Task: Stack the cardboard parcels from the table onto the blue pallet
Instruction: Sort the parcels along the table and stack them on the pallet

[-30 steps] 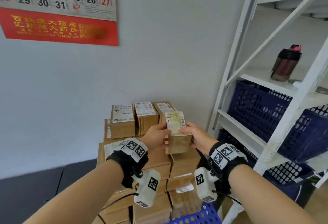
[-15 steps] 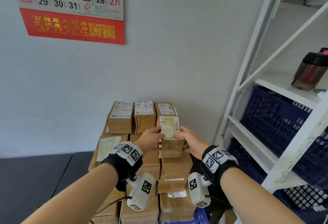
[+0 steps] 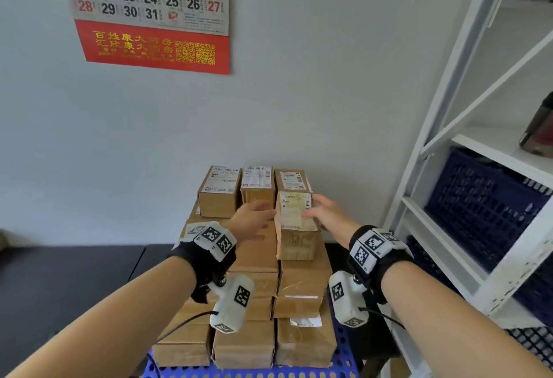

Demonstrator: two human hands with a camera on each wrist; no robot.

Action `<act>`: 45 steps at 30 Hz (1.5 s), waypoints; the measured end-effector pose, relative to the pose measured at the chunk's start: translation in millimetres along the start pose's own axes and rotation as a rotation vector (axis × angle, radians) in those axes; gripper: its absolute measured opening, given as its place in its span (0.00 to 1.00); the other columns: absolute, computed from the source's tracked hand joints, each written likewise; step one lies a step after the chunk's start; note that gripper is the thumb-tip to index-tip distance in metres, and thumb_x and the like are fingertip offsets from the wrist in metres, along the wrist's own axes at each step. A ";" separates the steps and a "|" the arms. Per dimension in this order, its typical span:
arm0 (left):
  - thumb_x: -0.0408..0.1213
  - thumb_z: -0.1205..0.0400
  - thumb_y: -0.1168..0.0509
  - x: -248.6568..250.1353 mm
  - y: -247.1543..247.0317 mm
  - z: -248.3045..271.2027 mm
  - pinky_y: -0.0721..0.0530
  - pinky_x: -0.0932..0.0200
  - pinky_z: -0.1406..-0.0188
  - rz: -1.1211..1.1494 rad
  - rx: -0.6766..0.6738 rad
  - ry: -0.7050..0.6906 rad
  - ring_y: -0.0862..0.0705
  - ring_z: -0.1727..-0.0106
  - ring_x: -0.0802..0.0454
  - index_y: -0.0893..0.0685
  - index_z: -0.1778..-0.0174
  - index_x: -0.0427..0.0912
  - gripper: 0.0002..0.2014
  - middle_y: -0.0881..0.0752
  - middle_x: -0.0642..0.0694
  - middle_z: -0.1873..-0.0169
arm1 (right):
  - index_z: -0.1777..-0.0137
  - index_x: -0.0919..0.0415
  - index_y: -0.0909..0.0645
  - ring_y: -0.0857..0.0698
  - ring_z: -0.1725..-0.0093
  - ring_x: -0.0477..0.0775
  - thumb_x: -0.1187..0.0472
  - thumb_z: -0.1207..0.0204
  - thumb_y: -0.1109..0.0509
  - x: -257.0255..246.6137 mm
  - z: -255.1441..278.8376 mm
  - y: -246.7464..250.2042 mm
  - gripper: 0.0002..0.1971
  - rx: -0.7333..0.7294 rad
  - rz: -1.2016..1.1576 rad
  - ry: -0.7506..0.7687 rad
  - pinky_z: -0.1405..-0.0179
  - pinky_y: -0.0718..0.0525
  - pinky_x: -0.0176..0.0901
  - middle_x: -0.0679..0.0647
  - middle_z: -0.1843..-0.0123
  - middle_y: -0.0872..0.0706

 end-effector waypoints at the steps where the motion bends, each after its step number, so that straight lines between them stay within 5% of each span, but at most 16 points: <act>1: 0.39 0.16 0.39 1.7 6.8 2.7 0.20 0.50 0.38 -0.008 0.008 -0.010 0.22 0.36 0.49 0.33 0.22 0.45 0.25 0.25 0.46 0.29 | 0.25 0.58 0.30 0.18 0.40 0.49 0.66 0.23 0.32 -7.2 0.9 -0.2 0.25 0.024 0.021 0.014 0.51 0.18 0.38 0.52 0.30 0.20; 3: 0.38 0.16 0.39 4.2 23.1 8.8 0.21 0.49 0.36 -0.010 0.029 -0.026 0.23 0.33 0.47 0.34 0.22 0.44 0.25 0.25 0.45 0.29 | 0.21 0.56 0.34 0.23 0.30 0.55 0.63 0.25 0.30 -22.7 3.5 -4.4 0.32 0.069 0.070 0.042 0.33 0.22 0.53 0.54 0.25 0.25; 6: 0.37 0.16 0.39 2.9 54.7 20.1 0.23 0.48 0.35 0.018 0.064 -0.036 0.24 0.31 0.46 0.34 0.22 0.42 0.25 0.25 0.43 0.29 | 0.20 0.57 0.36 0.31 0.23 0.57 0.63 0.25 0.30 -49.2 11.1 -23.6 0.33 0.087 0.099 0.069 0.24 0.32 0.53 0.55 0.21 0.31; 9: 0.36 0.15 0.40 -6.1 94.7 34.2 0.23 0.51 0.36 0.030 0.095 -0.037 0.25 0.30 0.45 0.32 0.23 0.42 0.23 0.25 0.42 0.30 | 0.22 0.58 0.34 0.32 0.24 0.50 0.63 0.23 0.31 -72.3 14.9 -61.2 0.30 0.046 0.130 0.116 0.25 0.36 0.48 0.49 0.26 0.28; 13: 0.36 0.16 0.39 -35.6 161.7 53.8 0.21 0.52 0.40 0.048 0.150 -0.026 0.21 0.40 0.48 0.28 0.26 0.43 0.20 0.21 0.44 0.40 | 0.19 0.58 0.37 0.35 0.21 0.57 0.61 0.24 0.31 -89.5 17.7 -140.4 0.33 -0.009 0.143 0.124 0.22 0.35 0.54 0.55 0.19 0.34; 18: 0.33 0.16 0.39 -89.1 255.0 82.1 0.23 0.47 0.38 0.075 0.209 0.037 0.24 0.43 0.46 0.28 0.26 0.40 0.20 0.23 0.39 0.45 | 0.21 0.62 0.36 0.31 0.24 0.56 0.63 0.22 0.31 -102.2 19.3 -252.3 0.31 -0.111 0.199 0.118 0.35 0.33 0.39 0.60 0.21 0.32; 24: 0.29 0.15 0.42 -166.1 356.9 117.9 0.27 0.51 0.47 0.075 0.273 0.143 0.26 0.48 0.44 0.30 0.25 0.36 0.20 0.25 0.38 0.50 | 0.20 0.59 0.36 0.30 0.24 0.57 0.63 0.23 0.31 -105.2 12.9 -379.0 0.32 -0.209 0.176 0.075 0.25 0.31 0.48 0.59 0.21 0.32; 34: 0.34 0.15 0.41 -276.4 481.6 145.1 0.23 0.51 0.44 0.112 0.445 0.301 0.23 0.41 0.47 0.29 0.25 0.40 0.21 0.23 0.41 0.42 | 0.21 0.59 0.35 0.29 0.25 0.57 0.63 0.25 0.28 -92.1 -11.8 -554.2 0.33 -0.393 0.157 0.016 0.24 0.31 0.54 0.60 0.23 0.30; 45: 0.35 0.16 0.40 -381.3 601.4 91.7 0.22 0.48 0.37 0.142 0.529 0.489 0.25 0.29 0.45 0.28 0.26 0.42 0.20 0.24 0.42 0.31 | 0.21 0.57 0.35 0.28 0.25 0.57 0.63 0.25 0.29 -62.2 -114.5 -710.5 0.33 -0.533 0.155 -0.092 0.24 0.30 0.55 0.60 0.23 0.30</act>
Point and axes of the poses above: each hand's wrist, its own z-axis away from the middle knuckle, its own y-axis out of the back of the hand, x = y × z, the point moved 5 cm from there along -z, towards the middle knuckle
